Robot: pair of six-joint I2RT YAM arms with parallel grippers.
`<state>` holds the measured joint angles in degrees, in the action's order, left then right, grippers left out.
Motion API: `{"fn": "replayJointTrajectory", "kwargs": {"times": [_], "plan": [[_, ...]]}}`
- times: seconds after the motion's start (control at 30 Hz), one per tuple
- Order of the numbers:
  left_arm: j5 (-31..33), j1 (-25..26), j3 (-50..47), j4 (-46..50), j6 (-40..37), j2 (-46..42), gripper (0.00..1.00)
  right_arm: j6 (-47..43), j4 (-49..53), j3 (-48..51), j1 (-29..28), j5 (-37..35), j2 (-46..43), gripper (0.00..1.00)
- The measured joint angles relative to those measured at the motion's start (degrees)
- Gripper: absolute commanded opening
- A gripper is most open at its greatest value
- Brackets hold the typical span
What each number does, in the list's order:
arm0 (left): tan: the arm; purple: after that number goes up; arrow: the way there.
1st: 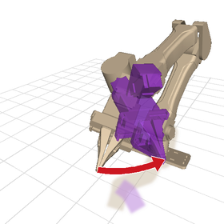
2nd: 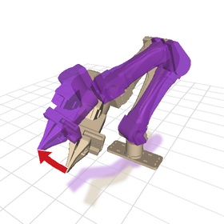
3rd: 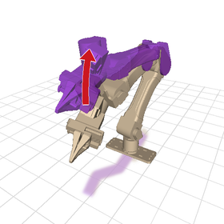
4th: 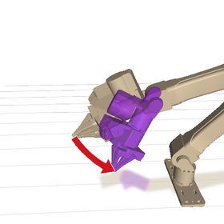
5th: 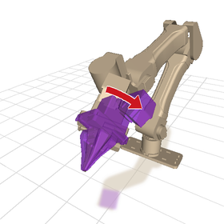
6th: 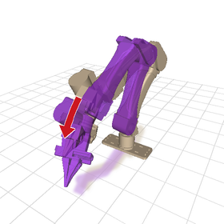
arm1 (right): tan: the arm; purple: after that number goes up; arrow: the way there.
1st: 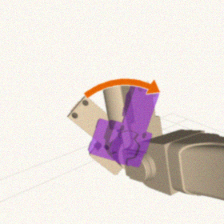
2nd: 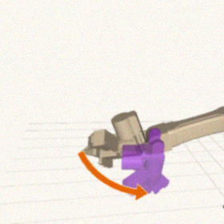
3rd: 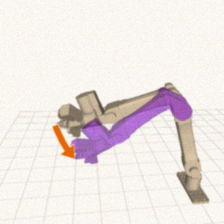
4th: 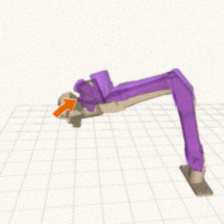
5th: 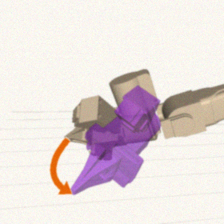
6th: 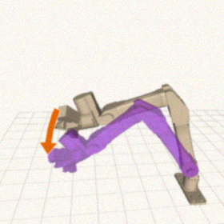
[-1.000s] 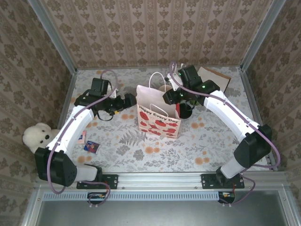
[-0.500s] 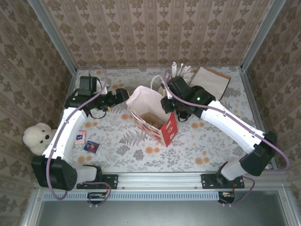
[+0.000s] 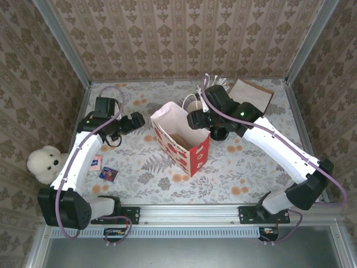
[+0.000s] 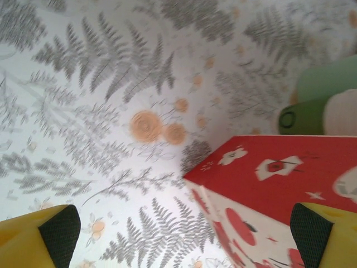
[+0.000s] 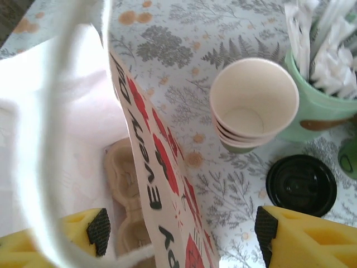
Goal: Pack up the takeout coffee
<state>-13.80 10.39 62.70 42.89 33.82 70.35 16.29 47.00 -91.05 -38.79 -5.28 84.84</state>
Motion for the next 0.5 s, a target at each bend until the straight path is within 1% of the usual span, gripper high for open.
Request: {"fn": "replayJointTrajectory", "kwargs": {"times": [0.13, 0.23, 0.27, 0.33, 0.37, 0.43, 0.47, 0.5], "plan": [[1.05, 0.13, -6.71, -0.09, 4.04, -0.90, 1.00, -3.19, 1.90, -3.34, 0.39, 2.21, 4.59, 0.62], [0.68, 1.44, -10.86, -0.81, 7.26, -0.98, 1.00, -4.83, 3.56, -4.76, 0.33, 3.02, 7.76, 0.54], [0.11, 2.19, -11.87, -1.42, 8.28, -0.96, 1.00, -5.38, 4.13, -4.92, 0.26, 3.23, 8.44, 0.51], [-1.44, 3.56, -12.85, -3.21, 9.64, -0.42, 1.00, -6.19, 4.92, -5.03, 0.11, 3.52, 9.18, 0.38], [-2.43, 4.20, -12.87, -4.07, 10.25, 0.35, 1.00, -6.80, 5.11, -5.03, 0.00, 3.63, 9.38, 0.35], [-4.09, 5.40, -12.70, -6.12, 11.08, 2.58, 1.00, -7.13, 5.09, -5.05, -0.13, 3.63, 9.44, 0.33], [-4.55, 6.01, -12.52, -6.69, 11.28, 3.85, 1.00, -7.15, 5.11, -5.18, -0.28, 3.63, 9.44, 0.30], [-4.72, 6.69, -12.26, -7.13, 11.47, 4.98, 1.00, -6.99, 5.07, -5.35, -0.48, 3.61, 9.44, 0.23]]}}
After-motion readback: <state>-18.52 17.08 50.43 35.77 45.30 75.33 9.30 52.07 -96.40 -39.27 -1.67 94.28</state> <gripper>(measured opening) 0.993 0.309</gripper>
